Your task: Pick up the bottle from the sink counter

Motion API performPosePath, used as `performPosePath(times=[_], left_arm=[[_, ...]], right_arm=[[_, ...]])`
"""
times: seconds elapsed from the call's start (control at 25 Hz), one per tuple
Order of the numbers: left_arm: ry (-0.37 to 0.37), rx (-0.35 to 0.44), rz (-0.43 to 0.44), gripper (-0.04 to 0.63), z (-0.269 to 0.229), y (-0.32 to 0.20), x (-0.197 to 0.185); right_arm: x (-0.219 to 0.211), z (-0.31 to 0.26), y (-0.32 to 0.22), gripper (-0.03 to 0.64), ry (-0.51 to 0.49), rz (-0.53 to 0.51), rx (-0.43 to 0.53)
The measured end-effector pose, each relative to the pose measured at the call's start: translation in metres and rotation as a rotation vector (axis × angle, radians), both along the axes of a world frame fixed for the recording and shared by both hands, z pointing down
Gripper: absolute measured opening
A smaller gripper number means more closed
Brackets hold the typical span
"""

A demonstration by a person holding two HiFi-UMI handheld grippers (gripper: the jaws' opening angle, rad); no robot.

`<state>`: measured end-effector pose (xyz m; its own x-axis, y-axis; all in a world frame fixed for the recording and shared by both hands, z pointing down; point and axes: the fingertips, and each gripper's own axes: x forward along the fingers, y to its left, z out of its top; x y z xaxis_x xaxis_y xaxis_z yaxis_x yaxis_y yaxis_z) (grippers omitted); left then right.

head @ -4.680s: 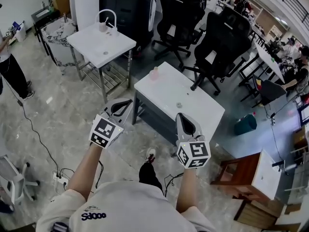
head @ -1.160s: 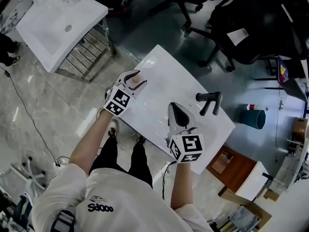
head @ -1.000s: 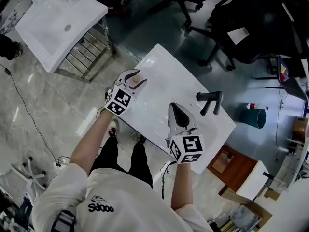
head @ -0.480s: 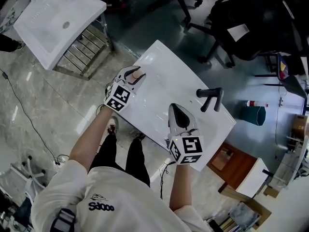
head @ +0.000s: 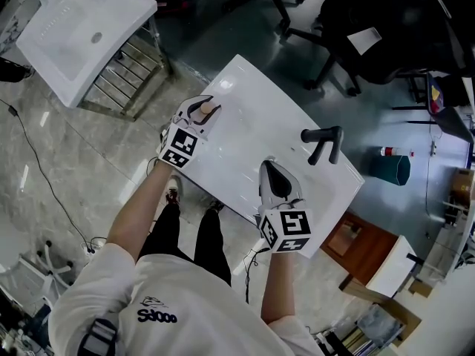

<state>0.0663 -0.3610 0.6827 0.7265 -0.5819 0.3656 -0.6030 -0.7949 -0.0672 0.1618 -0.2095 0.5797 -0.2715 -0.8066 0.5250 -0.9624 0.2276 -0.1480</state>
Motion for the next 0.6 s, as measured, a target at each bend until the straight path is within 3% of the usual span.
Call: performPosePath(times=[0.28, 0.6], left_arm=[[0.047, -0.004, -0.048, 0.112, -0.009, -0.001, -0.009], [0.094, 0.018, -0.027, 0.114, -0.065, -0.003, -0.008]], right_arm=[[0.002, -0.004, -0.003, 0.011, 0.01, 0.0, 0.016], [0.009, -0.028, -0.01, 0.011, 0.018, 0.018, 0.064]])
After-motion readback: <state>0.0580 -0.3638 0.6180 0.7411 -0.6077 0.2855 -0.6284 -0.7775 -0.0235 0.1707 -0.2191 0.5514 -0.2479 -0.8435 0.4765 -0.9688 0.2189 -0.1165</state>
